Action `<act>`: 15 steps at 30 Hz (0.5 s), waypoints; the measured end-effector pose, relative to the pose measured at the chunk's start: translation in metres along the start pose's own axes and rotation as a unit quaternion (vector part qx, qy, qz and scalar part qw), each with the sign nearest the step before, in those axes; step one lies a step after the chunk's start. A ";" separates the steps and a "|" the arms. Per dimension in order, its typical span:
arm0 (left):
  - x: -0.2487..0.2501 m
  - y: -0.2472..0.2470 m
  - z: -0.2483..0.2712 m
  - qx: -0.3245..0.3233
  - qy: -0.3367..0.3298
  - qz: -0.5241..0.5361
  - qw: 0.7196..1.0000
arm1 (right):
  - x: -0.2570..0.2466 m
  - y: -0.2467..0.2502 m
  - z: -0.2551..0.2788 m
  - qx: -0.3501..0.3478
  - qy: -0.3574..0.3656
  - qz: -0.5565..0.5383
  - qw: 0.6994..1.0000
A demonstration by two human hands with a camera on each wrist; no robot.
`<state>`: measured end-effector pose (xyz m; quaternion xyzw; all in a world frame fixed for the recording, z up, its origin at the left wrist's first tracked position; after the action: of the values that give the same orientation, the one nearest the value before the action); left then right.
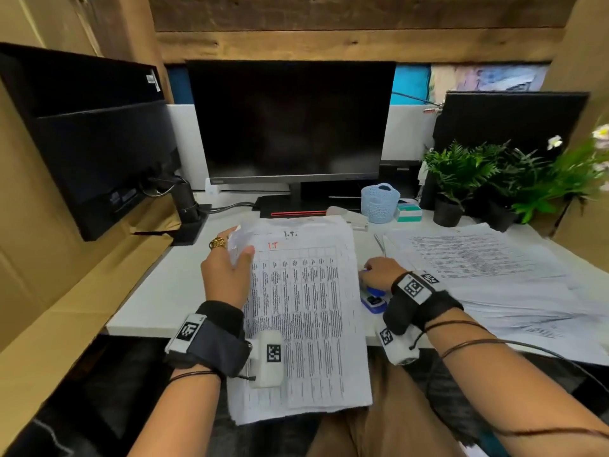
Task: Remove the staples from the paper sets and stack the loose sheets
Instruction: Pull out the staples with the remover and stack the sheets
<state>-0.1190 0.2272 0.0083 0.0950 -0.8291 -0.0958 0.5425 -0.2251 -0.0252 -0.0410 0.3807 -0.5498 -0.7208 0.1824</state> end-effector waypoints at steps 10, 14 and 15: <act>-0.004 0.000 0.000 -0.024 -0.007 -0.048 0.999 | 0.000 0.015 0.011 0.049 -0.040 -0.285 0.956; 0.001 -0.001 0.002 -0.040 -0.037 -0.038 0.998 | -0.006 0.032 0.019 0.123 -0.021 -0.502 0.856; 0.002 -0.002 0.003 -0.042 -0.042 -0.039 0.997 | -0.007 0.036 0.019 0.134 -0.016 -0.534 0.835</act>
<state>-0.1225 0.2250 0.0088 0.0999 -0.8422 -0.1555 0.5066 -0.2403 -0.0196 -0.0030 0.6241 -0.3550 -0.6317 -0.2923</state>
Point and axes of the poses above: each hand's wrist, its own z-axis away from the middle knuckle, its own y-axis out of the back of the hand, x = y × z, the point moved 4 cm from there along -z, towards the middle knuckle, and after that the axes turned 6 degrees about x, right-handed, at the moved point
